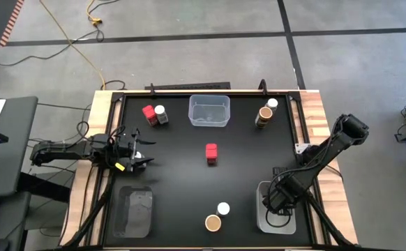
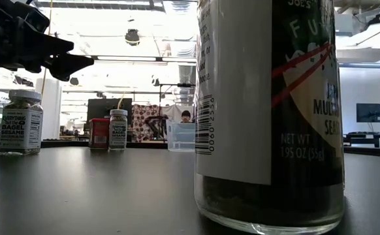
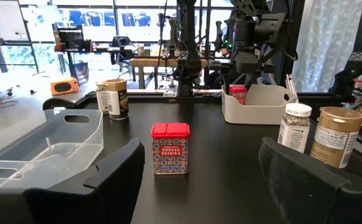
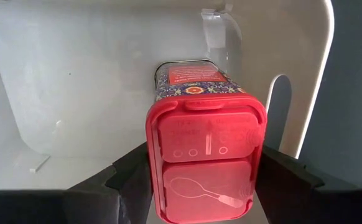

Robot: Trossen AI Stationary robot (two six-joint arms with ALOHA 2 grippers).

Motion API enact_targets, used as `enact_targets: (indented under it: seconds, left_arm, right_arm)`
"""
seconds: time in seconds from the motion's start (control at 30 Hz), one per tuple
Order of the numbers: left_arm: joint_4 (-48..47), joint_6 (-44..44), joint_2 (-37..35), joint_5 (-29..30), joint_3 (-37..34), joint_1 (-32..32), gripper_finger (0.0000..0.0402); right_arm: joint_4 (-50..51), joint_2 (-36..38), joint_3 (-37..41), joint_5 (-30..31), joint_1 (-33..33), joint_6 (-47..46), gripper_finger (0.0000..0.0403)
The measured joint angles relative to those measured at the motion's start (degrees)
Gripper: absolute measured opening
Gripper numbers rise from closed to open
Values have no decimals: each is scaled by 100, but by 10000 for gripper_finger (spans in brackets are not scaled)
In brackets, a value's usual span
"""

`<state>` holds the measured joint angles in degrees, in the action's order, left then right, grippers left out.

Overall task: Sort spices by type
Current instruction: Put the right red spice can into the white bin

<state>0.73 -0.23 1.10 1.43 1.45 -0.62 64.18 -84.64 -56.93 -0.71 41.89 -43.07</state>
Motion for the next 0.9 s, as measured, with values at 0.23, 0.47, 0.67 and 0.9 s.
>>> enact_targets:
  seconds: [0.23,0.47,0.67,0.9]
  left_arm:
    - [0,0,1,0,0,1,303]
    - [0,-2,0,0,0,0,303]
    - [1,-2,2,0,0,1,303]
    - [0,-1,2,0,0,1,303]
  right_arm:
    - [-1,0,0,0,0,-10,266]
    - [-4,2,0,0,-4,-48,266]
    - [-22,2,0,0,-4,-59,266]
    - [-36,2,0,0,-4,-57,266]
